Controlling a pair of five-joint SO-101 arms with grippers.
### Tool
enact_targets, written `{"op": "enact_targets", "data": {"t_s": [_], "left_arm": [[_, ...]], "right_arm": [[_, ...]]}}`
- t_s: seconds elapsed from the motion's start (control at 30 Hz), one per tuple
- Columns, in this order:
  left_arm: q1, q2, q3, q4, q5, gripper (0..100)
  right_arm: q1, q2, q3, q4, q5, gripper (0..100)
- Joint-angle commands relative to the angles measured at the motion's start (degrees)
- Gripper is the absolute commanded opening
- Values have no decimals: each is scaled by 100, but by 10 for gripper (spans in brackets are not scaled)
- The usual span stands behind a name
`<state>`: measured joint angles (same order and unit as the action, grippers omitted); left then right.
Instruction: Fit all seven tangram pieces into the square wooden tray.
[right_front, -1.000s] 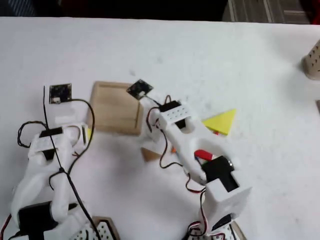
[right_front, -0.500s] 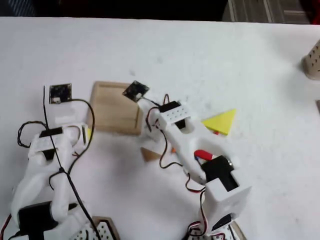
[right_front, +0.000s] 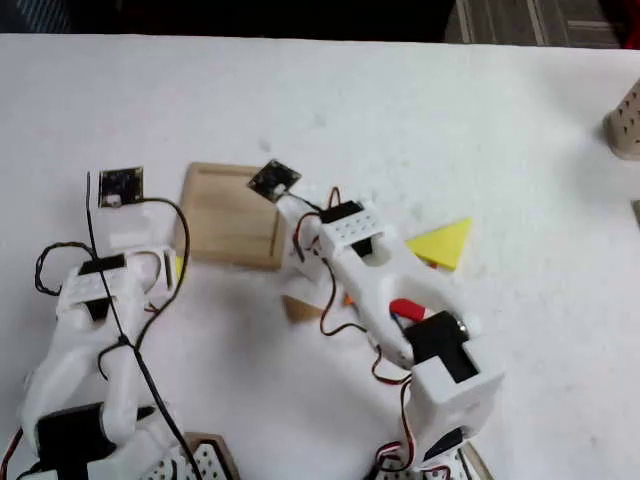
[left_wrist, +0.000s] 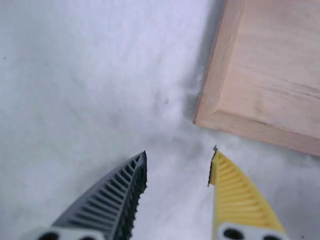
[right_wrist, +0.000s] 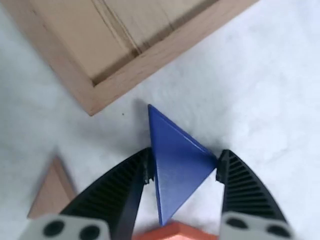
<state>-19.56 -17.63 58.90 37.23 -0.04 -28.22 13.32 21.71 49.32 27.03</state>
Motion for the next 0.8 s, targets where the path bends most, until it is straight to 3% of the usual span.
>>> {"op": "enact_targets", "data": {"t_s": [0.0,0.37,0.7,0.77], "left_arm": [[-101,-251,-35,-97,-44,230],[-101,-251,-35,-79,-44,230],[-101,-251,-35,-79,-44,230],[-101,-251,-35,-79,-44,230]], "right_arm": [[92,-470,-97,92,-158,190],[57,-901,-105,110,-571,190],[101,-892,-97,101,-536,201],[57,-866,-35,119,-220,238]]}}
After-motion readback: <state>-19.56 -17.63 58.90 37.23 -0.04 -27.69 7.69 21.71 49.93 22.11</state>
